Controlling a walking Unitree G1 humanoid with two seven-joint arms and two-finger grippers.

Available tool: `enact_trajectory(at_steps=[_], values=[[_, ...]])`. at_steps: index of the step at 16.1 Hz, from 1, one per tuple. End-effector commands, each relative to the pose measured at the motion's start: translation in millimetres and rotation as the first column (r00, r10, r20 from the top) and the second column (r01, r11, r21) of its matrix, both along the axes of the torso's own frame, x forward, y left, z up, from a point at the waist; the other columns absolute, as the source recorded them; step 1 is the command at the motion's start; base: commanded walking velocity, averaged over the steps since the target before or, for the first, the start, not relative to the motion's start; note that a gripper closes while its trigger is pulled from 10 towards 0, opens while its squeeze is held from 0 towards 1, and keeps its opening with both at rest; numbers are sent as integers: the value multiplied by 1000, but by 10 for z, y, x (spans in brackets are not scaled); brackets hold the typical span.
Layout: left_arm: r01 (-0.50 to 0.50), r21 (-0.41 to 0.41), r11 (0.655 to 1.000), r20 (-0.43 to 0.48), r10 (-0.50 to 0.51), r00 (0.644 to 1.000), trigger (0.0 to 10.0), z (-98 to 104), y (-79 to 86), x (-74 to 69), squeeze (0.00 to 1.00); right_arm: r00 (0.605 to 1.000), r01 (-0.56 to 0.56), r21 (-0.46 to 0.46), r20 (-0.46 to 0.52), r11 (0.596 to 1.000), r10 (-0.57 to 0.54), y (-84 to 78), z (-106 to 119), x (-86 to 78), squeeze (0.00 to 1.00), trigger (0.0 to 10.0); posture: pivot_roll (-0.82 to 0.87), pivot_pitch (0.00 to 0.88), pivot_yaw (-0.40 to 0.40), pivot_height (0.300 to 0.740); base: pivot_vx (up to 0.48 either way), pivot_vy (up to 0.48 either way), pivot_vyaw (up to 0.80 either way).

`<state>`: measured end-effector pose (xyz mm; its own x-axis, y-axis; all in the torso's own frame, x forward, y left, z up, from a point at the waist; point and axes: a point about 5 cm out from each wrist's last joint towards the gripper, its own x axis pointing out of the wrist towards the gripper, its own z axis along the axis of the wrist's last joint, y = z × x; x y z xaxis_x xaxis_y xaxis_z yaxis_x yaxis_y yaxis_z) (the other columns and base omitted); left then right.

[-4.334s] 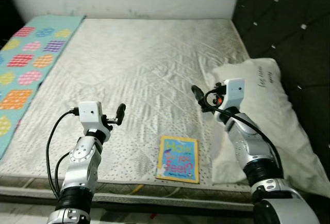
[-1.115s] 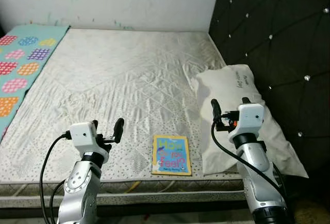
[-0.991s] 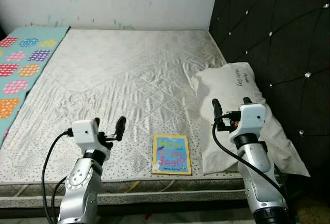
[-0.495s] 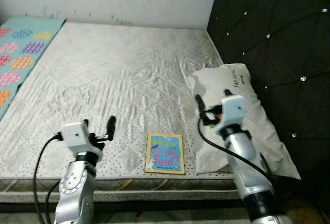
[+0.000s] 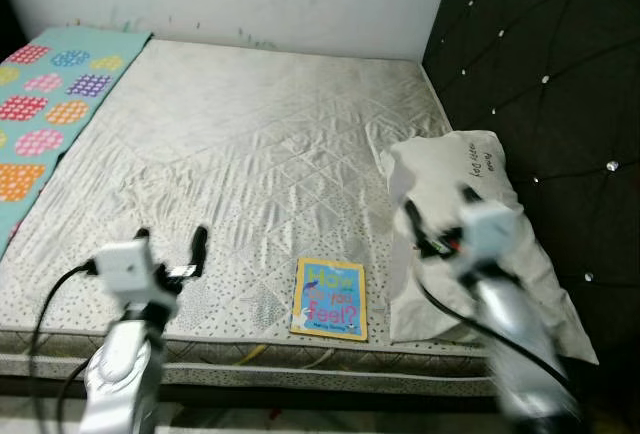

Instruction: Clean up the room

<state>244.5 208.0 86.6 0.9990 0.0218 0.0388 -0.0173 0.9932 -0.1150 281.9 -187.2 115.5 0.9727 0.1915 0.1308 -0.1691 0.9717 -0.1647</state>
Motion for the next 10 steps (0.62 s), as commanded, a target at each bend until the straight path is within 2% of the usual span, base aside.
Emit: enact_trajectory(at_steps=[1,2,5,6,7,9,10], values=[[6,-1,1000,4,-6,1000,10000,32,2,-18,0,1000,-1,-6,25,1000,1,-61,103,-35,0,10000,-101,0,-31,740,0,0,0],[8,-3,1000,-10,-8,1000,10000,10,-2,-64,0,1000,2,-11,19,1000,-2,-92,116,-94,0,10000,-113,0,-31,740,0,0,0],[17,-6,1000,-27,-17,999,10000,-33,-76,-180,0,1000,3,-7,12,1000,-3,-44,173,-146,0,10000,-110,0,-50,740,0,0,0],[11,12,1000,-28,-11,1000,10000,-25,-65,-240,0,1000,16,3,9,1000,-16,-29,185,-160,0,10000,-107,0,-58,740,0,0,0],[-47,21,999,-42,47,998,10000,-56,42,-394,0,1000,19,20,-1,1000,-19,15,164,-200,0,10000,-100,0,-58,740,0,0,0],[-95,63,994,-56,98,994,10000,-88,123,-547,0,999,8,30,-32,1000,-7,68,88,-254,0,10000,-89,0,-60,740,0,0,0],[-82,87,993,-38,85,996,10000,-34,82,-568,0,998,-6,26,-60,1000,7,111,6,-273,0,10000,-75,0,-70,740,0,0,0]])
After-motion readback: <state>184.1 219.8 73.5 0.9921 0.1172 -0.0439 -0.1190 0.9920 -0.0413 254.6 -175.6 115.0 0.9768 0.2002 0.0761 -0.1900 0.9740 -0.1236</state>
